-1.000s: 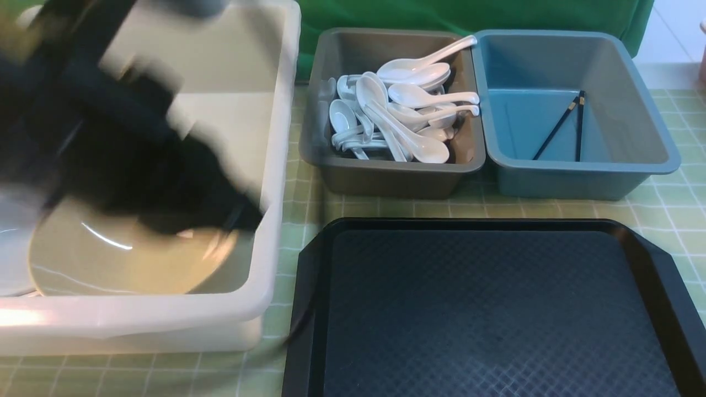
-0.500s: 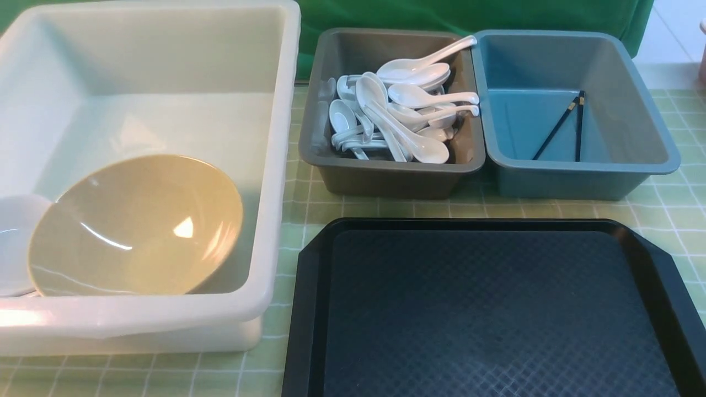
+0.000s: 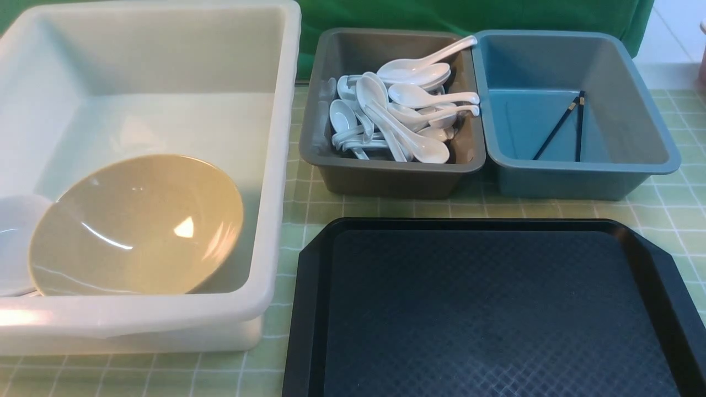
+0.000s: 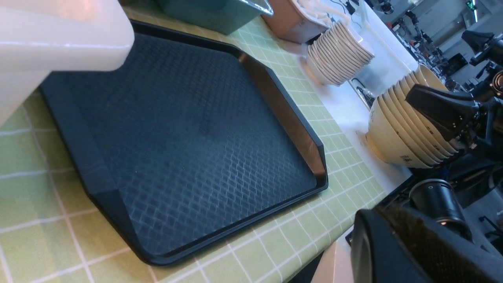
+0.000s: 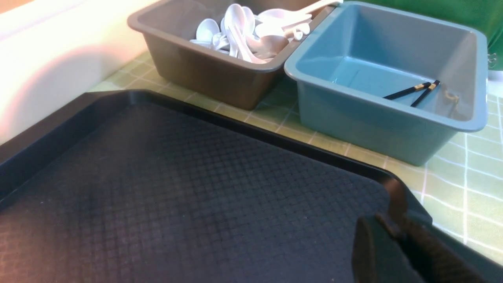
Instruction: On green table put chopsticks spoon bowls plates into blue grey white boxes.
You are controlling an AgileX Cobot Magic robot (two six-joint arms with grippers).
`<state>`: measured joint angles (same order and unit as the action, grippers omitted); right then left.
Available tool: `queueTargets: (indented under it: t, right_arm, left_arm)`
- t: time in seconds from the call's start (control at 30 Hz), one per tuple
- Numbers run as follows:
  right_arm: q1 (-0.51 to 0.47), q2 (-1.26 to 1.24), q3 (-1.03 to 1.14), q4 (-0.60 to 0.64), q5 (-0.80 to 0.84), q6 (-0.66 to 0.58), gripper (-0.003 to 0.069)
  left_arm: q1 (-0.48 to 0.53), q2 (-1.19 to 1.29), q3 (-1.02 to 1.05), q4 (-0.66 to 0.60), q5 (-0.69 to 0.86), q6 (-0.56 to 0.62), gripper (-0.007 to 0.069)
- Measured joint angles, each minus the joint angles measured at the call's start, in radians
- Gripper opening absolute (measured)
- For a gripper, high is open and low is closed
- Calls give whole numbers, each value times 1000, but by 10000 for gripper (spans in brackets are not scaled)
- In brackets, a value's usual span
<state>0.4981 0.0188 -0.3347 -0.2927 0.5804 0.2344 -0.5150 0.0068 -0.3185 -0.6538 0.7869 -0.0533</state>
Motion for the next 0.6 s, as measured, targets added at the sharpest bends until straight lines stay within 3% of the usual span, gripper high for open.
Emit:
queueTargets:
  t: [0.3, 0.43, 0.53, 0.6]
  right_arm:
    - [0, 0, 0, 0, 2, 0, 99]
    - [0, 0, 0, 0, 2, 0, 101]
    - [0, 0, 0, 0, 2, 0, 101]
    - [0, 0, 0, 0, 2, 0, 103]
  left_arm:
    - [0, 0, 0, 0, 5, -3, -2]
    - [0, 0, 6, 121, -30, 36, -2]
    - [0, 0, 30, 172, -103, 41, -2]
    - [0, 0, 71, 238, -252, 43, -2]
